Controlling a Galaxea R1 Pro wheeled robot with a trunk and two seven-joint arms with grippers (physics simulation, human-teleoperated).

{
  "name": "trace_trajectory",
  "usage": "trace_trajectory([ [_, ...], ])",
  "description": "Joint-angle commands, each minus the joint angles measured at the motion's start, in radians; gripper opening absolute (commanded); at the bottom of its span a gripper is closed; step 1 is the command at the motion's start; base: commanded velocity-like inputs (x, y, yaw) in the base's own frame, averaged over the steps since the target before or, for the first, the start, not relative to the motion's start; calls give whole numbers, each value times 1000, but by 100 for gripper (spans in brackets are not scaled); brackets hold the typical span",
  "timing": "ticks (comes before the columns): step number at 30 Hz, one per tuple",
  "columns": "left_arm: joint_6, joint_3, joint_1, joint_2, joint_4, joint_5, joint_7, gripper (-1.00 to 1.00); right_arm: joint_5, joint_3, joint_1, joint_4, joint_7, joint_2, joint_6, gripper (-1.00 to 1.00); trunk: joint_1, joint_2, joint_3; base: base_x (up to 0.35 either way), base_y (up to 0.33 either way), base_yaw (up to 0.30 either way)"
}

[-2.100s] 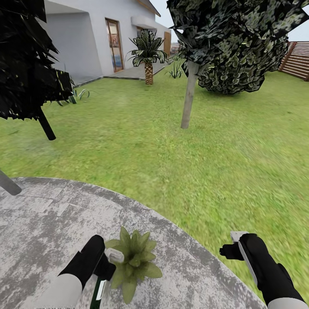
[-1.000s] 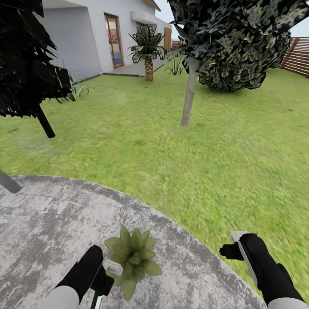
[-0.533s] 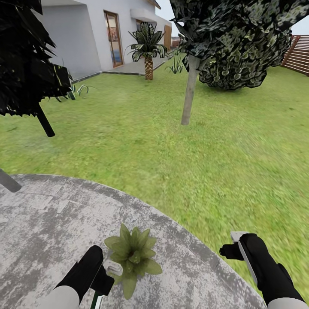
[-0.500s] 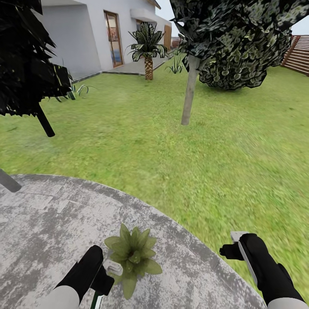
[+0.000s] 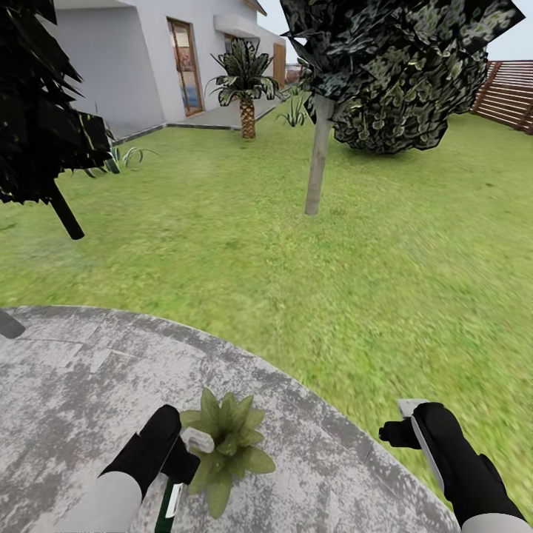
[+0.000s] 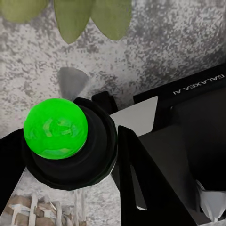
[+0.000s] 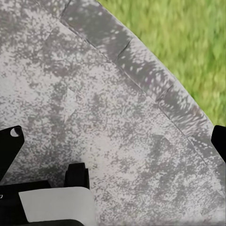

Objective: Pick up the pesticide atomizer in the garden and spray insectifuge to fully cover both potted plants in the garden.

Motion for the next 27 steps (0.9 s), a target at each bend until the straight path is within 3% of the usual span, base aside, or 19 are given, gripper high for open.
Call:
trace_trajectory([
  [1, 3, 5, 3, -1, -1, -11, -9, -100, 11, 0, 0, -1, 10, 0, 3, 100, 0, 0, -1, 0, 0, 0],
  [10, 2, 10, 59, 4, 0, -11, -11, -100, 11, 1, 0, 0, 10, 1, 3, 100, 0, 0, -1, 0, 0, 0],
  [21, 2, 15, 103, 53, 3, -11, -11, -100, 11, 1, 0, 0, 10, 1, 3, 100, 0, 0, -1, 0, 0, 0],
  [27, 2, 16, 110, 57, 4, -11, -11, -100, 10, 1, 0, 0, 10, 1, 3, 100, 0, 0, -3, 0, 0, 75],
])
